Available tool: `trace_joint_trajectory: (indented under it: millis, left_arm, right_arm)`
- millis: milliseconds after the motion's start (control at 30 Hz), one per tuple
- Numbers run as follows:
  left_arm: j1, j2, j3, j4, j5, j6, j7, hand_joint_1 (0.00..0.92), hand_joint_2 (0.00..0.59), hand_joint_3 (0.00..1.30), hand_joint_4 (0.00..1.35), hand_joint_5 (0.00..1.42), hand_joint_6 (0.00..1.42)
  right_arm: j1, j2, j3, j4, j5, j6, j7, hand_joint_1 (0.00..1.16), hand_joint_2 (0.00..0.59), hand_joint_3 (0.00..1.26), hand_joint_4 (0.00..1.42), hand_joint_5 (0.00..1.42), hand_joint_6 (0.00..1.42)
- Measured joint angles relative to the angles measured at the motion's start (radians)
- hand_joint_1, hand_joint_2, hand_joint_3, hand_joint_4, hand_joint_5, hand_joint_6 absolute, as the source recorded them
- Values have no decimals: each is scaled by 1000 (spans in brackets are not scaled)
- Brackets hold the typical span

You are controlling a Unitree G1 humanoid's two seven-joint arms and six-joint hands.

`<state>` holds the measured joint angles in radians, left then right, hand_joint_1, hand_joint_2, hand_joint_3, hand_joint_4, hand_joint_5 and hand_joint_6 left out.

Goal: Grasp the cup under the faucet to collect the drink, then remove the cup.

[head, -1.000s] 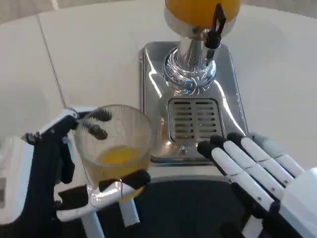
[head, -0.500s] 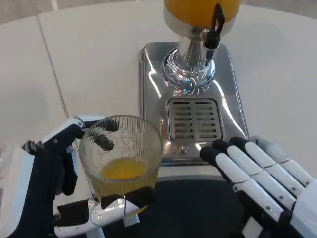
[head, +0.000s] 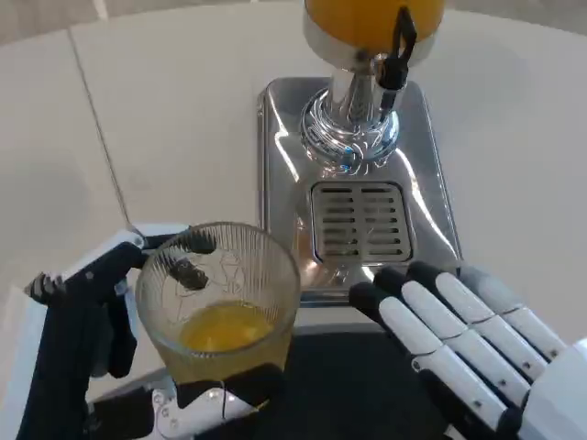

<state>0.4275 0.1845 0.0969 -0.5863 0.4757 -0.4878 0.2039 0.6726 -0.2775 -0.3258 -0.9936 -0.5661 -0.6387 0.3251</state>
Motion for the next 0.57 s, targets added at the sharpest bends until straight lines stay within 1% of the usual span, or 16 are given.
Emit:
trace_joint_trajectory:
  millis: [200,333,433,567]
  left_arm:
    - [0,-13,-8,0,3,-9,-5,780,0,1118,1031,1362,1424]
    - [-1,-19,-19,0,6,-9,-12,780,0,1117,1031,1362,1424]
    - [-7,-27,-27,0,6,-9,-14,779,0,1116,1031,1362,1424]
    - [-10,-36,-38,0,8,-9,-23,779,0,1116,1031,1362,1424]
  right_arm:
    - [3,38,25,0,-35,-23,-6,21,586,0,0,0,0]
    - [3,51,40,0,-44,-23,-6,19,586,0,0,0,0]
    - [-4,56,50,0,-48,-17,-6,17,586,0,0,0,0]
    - [-28,58,62,-5,-55,17,-4,14,586,0,0,0,0]
